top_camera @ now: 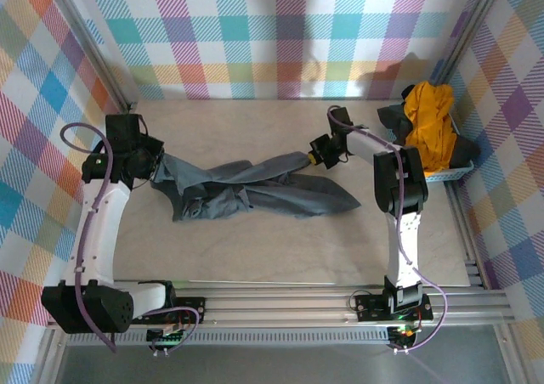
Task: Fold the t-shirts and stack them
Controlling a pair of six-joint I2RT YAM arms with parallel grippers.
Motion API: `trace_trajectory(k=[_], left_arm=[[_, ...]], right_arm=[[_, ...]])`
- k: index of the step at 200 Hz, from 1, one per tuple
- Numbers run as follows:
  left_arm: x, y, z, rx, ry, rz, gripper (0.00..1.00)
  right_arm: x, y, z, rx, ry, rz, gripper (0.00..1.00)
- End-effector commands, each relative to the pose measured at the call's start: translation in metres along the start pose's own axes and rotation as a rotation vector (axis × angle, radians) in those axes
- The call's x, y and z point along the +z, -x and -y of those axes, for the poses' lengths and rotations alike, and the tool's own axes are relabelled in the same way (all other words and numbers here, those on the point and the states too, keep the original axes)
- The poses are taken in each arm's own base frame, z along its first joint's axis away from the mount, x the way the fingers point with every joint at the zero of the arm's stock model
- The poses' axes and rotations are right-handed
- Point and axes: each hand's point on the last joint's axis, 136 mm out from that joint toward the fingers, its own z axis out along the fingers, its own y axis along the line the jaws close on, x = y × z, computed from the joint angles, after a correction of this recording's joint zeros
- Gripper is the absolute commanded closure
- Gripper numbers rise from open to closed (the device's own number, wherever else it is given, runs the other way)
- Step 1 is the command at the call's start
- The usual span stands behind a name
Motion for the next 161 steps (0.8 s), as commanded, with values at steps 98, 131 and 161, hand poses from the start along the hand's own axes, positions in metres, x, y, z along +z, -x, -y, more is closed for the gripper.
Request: trace_trajectory(k=[98,131,161], left_arm=[[-0.123,0.074,0.136,0.077,-0.389,0.258,1.0],[-0.185,0.094,0.142,0.027,-0.51,0.413,1.0],[-0.174,0.096,0.159,0.002,-0.515,0.374,1.0]], right_arm=[[-0.348,-0.055,-0.123,-0.61,0.502,0.578,1.0],[-0.416,-0.078,-0.114,-0.703,0.615,0.729,1.0],[-0.416,-0.077,-0.122,-0.714,0.624,0.728,1.0]])
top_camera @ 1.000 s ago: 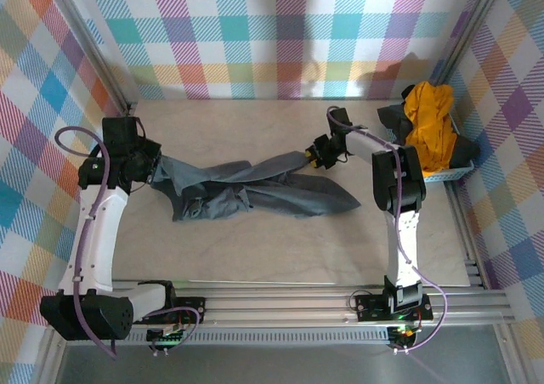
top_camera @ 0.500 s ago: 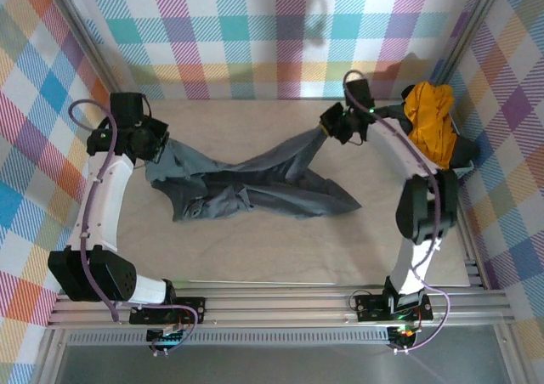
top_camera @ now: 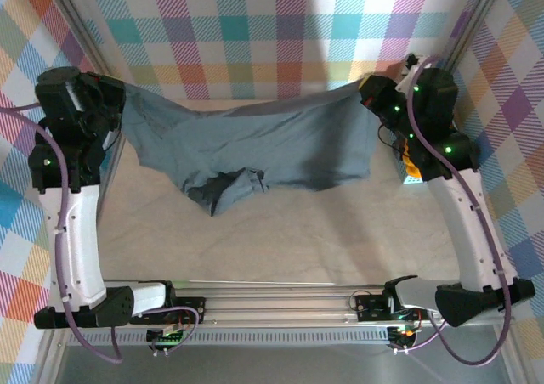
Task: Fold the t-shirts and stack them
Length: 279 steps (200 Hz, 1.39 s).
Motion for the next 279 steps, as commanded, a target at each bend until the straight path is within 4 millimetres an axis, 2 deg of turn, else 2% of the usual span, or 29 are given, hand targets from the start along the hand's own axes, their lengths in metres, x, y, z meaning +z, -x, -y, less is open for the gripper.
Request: trace_trajectory(k=[1,14,29,54,65,72,80,85,97,107,119,136,145,161,177,206,224,241,247,260,266,279], left_arm=[[0.017,0.013,0.014,-0.025,-0.022,0.04,1.0],[0.043,0.001,0.011,-0.038,0.011,-0.023,1.0],[0.084,-0.02,0.006,-0.054,0.042,-0.119,1.0],[0.158,-0.054,0.016,-0.098,0.001,-0.288,1.0],[0.191,-0.065,0.028,-0.116,-0.059,-0.356,1.0],[0.206,-0.069,0.035,-0.124,-0.09,-0.38,1.0],[0.215,-0.065,0.051,-0.132,-0.149,-0.384,1.0],[0.226,-0.065,0.053,-0.149,-0.173,-0.391,1.0],[0.243,-0.058,0.061,-0.226,-0.244,-0.398,1.0],[0.249,-0.047,0.072,-0.275,-0.314,-0.391,1.0],[0.237,-0.027,0.096,-0.271,-0.426,-0.353,1.0],[0.201,0.001,0.129,-0.22,-0.549,-0.288,1.0],[0.185,0.009,0.136,-0.2,-0.567,-0.268,1.0],[0.171,0.013,0.136,-0.185,-0.557,-0.28,1.0],[0.159,0.009,0.131,-0.151,-0.517,-0.301,1.0],[0.121,0.002,0.134,-0.067,-0.486,-0.31,1.0],[0.083,0.011,0.144,-0.017,-0.502,-0.256,1.0],[0.04,0.024,0.153,0.023,-0.533,-0.177,1.0],[0.032,0.027,0.151,0.03,-0.53,-0.148,1.0],[-0.004,0.038,0.153,0.045,-0.569,-0.065,1.0],[-0.013,0.041,0.149,0.045,-0.572,-0.029,1.0],[-0.049,0.052,0.148,0.054,-0.609,0.063,1.0]], right_arm=[[0.018,0.006,0.0,-0.054,0.001,0.026,1.0],[0.038,0.005,0.004,-0.023,-0.006,-0.004,1.0],[0.067,0.009,0.006,0.02,0.012,-0.038,1.0],[0.129,0.016,0.024,0.137,0.016,-0.116,1.0],[0.151,0.024,0.028,0.155,0.017,-0.129,1.0],[0.162,0.032,0.027,0.139,0.024,-0.124,1.0],[0.174,0.042,0.024,0.111,0.041,-0.112,1.0],[0.181,0.047,0.024,0.103,0.044,-0.108,1.0],[0.189,0.069,0.019,0.091,0.077,-0.066,1.0],[0.189,0.09,0.02,0.11,0.109,-0.018,1.0],[0.182,0.114,0.019,0.136,0.156,0.041,1.0],[0.165,0.142,0.018,0.128,0.184,0.106,1.0],[0.154,0.154,0.015,0.11,0.194,0.137,1.0],[0.138,0.164,0.016,0.106,0.196,0.166,1.0],[0.125,0.166,0.014,0.094,0.189,0.16,1.0],[0.097,0.162,-0.008,0.036,0.219,0.133,1.0],[0.072,0.16,-0.02,0.003,0.221,0.144,1.0],[0.039,0.161,-0.033,-0.039,0.238,0.202,1.0],[0.027,0.161,-0.037,-0.054,0.244,0.23,1.0],[-0.004,0.159,-0.045,-0.085,0.256,0.296,1.0],[-0.019,0.158,-0.05,-0.103,0.263,0.325,1.0],[-0.046,0.154,-0.056,-0.134,0.276,0.378,1.0]])
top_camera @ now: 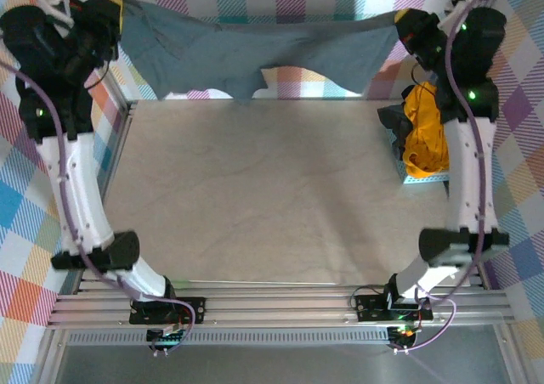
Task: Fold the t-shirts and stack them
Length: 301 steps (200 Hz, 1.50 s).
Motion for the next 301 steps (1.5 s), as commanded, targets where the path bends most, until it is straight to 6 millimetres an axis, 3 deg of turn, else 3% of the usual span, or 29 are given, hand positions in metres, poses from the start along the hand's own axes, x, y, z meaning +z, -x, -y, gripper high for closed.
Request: trace_trajectory(k=[1,19,35,54,75,105,137,155,159,163,167,169,172,174,176,181,213,238,266,276,291,301], left_arm=[[-0.058,0.023,0.049,0.13,-0.12,0.208,1.0],[-0.09,0.032,0.067,0.177,-0.136,0.301,1.0],[-0.097,0.037,0.078,0.201,-0.135,0.323,1.0],[-0.08,0.04,0.071,0.184,-0.104,0.301,1.0],[-0.039,0.043,0.042,0.144,-0.054,0.27,1.0],[0.051,0.041,-0.026,0.11,0.049,0.18,1.0],[0.16,0.003,-0.141,0.061,0.185,0.037,1.0],[0.203,-0.025,-0.207,0.022,0.255,-0.029,1.0],[0.21,-0.03,-0.219,0.01,0.263,-0.045,1.0],[0.216,-0.037,-0.237,-0.009,0.286,-0.061,0.92],[0.22,-0.043,-0.253,-0.029,0.316,-0.075,0.74],[0.221,-0.046,-0.26,-0.038,0.33,-0.081,0.61],[0.223,-0.052,-0.271,-0.048,0.353,-0.093,0.28],[0.224,-0.055,-0.278,-0.053,0.367,-0.101,0.11],[0.224,-0.057,-0.283,-0.056,0.38,-0.109,0.03],[0.225,-0.066,-0.296,-0.059,0.411,-0.134,0.0],[0.2,-0.122,-0.326,0.036,0.597,-0.307,0.03],[0.152,-0.17,-0.349,0.077,0.761,-0.425,0.07],[0.087,-0.227,-0.394,-0.054,0.879,-0.505,0.29],[0.067,-0.254,-0.409,-0.121,0.907,-0.545,0.42],[0.037,-0.289,-0.428,-0.172,0.971,-0.606,0.64],[0.016,-0.303,-0.441,-0.17,1.031,-0.64,0.68]], right_arm=[[-0.058,0.035,-0.055,-0.159,0.116,0.213,1.0],[-0.085,0.035,-0.069,-0.197,0.128,0.259,1.0],[-0.097,0.038,-0.074,-0.209,0.117,0.277,1.0],[-0.096,0.04,-0.071,-0.205,0.092,0.277,1.0],[-0.071,0.035,-0.045,-0.176,0.027,0.234,1.0],[0.003,0.015,0.021,-0.116,-0.086,0.095,1.0],[0.088,-0.028,0.125,-0.037,-0.243,-0.053,1.0],[0.13,-0.058,0.176,0.024,-0.29,-0.161,1.0],[0.137,-0.065,0.187,0.04,-0.307,-0.188,0.91],[0.143,-0.074,0.197,0.059,-0.328,-0.216,0.77],[0.148,-0.08,0.206,0.075,-0.347,-0.238,0.64],[0.15,-0.085,0.212,0.084,-0.356,-0.25,0.58],[0.151,-0.088,0.217,0.093,-0.369,-0.264,0.49],[0.152,-0.093,0.223,0.101,-0.383,-0.277,0.44],[0.153,-0.094,0.224,0.102,-0.387,-0.282,0.41],[0.154,-0.101,0.231,0.108,-0.408,-0.303,0.35],[0.134,-0.137,0.238,0.062,-0.49,-0.431,0.3],[0.103,-0.184,0.24,0.046,-0.518,-0.503,0.31],[0.055,-0.252,0.261,0.119,-0.564,-0.603,0.34],[0.041,-0.276,0.268,0.136,-0.579,-0.651,0.36],[0.027,-0.303,0.277,0.14,-0.602,-0.712,0.38],[0.019,-0.317,0.285,0.145,-0.622,-0.751,0.39]])
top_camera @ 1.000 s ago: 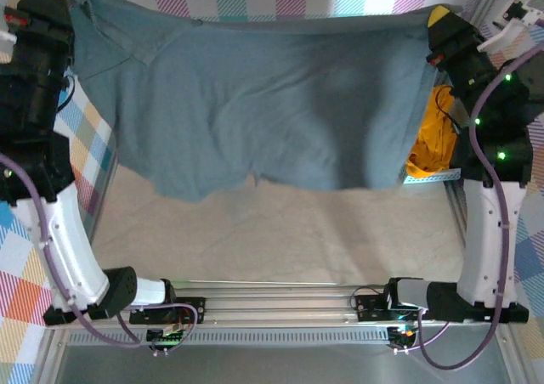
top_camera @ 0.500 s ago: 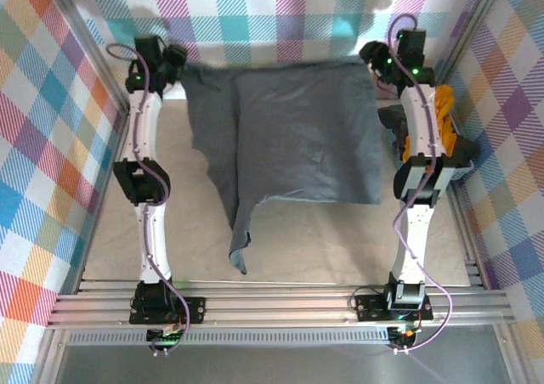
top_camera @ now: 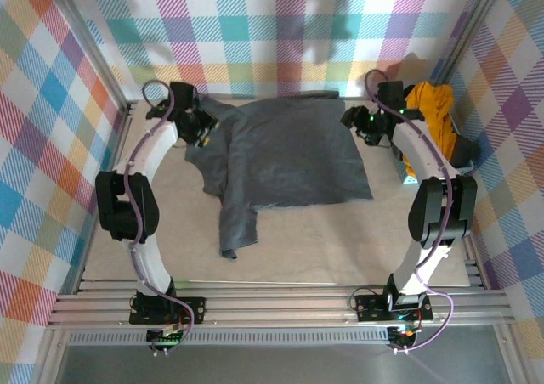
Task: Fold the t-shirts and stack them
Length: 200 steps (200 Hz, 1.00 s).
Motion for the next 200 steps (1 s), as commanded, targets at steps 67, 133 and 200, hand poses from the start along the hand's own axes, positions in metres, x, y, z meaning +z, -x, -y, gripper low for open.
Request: trace_trajectory(k=[67,133,200], left_arm=[[0.05,-0.048,-0.113,-0.131,0.233,-0.135,0.65],[0.06,-0.023,-0.186,-0.195,0.441,-0.087,0.74],[0.027,0.066,-0.211,-0.133,0.506,0.011,0.74]], right_arm=[[0.066,-0.064,0.075,0.035,-0.185,-0.242,0.48],[0.08,-0.081,0.109,0.051,-0.326,-0.325,0.49],[0.084,-0.106,0.093,-0.002,-0.323,-0.41,0.47]])
